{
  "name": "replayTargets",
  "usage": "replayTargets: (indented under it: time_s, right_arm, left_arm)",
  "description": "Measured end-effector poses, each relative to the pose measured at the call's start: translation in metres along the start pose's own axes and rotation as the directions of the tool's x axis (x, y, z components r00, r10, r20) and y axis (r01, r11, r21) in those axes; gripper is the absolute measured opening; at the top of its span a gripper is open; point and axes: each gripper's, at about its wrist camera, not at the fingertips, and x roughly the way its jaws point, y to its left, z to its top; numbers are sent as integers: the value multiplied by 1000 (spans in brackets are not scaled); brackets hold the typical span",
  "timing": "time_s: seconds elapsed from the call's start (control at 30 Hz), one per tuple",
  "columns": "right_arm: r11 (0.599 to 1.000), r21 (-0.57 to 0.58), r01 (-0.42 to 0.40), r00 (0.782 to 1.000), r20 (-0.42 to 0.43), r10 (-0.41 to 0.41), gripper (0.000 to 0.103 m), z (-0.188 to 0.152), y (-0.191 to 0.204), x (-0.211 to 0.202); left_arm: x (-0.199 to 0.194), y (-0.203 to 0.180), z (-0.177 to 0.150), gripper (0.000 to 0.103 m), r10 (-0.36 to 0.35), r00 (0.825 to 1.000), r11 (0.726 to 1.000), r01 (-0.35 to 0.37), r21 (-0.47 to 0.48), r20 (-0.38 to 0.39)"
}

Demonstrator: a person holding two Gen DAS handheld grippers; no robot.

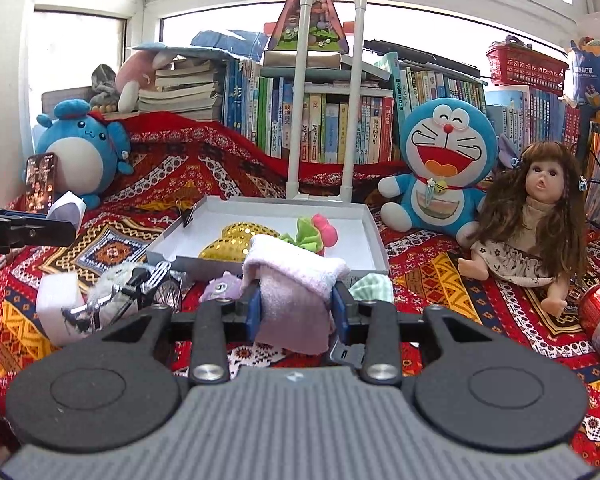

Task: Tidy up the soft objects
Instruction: 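Carry the white paper in the left tool while the right tool carries the pink sock to the tray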

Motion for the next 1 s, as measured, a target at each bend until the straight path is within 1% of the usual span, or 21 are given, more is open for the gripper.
replayTargets:
  time_s: [0.3,0.47,0.67,1.0]
  right_arm:
    - [1000,27,-4,1000,-1,4,42,19,-5,15]
    - [1000,26,-7,1000,7,7,42,31,-5,21]
    - [1000,31,-5,1000,20,5,42,41,-6,27]
    - [998,69,-1,1000,2,1,42,51,-16,41]
  left_arm:
    - [18,-4,25,28,-19,1000,1000,19,10,7]
    - [30,-4,40,28,-33,999,999,33,-7,5]
    - [47,-3,48,28,-34,999,999,34,-37,-9]
    - [78,2,62,28,-14,999,999,12,-44,-45]
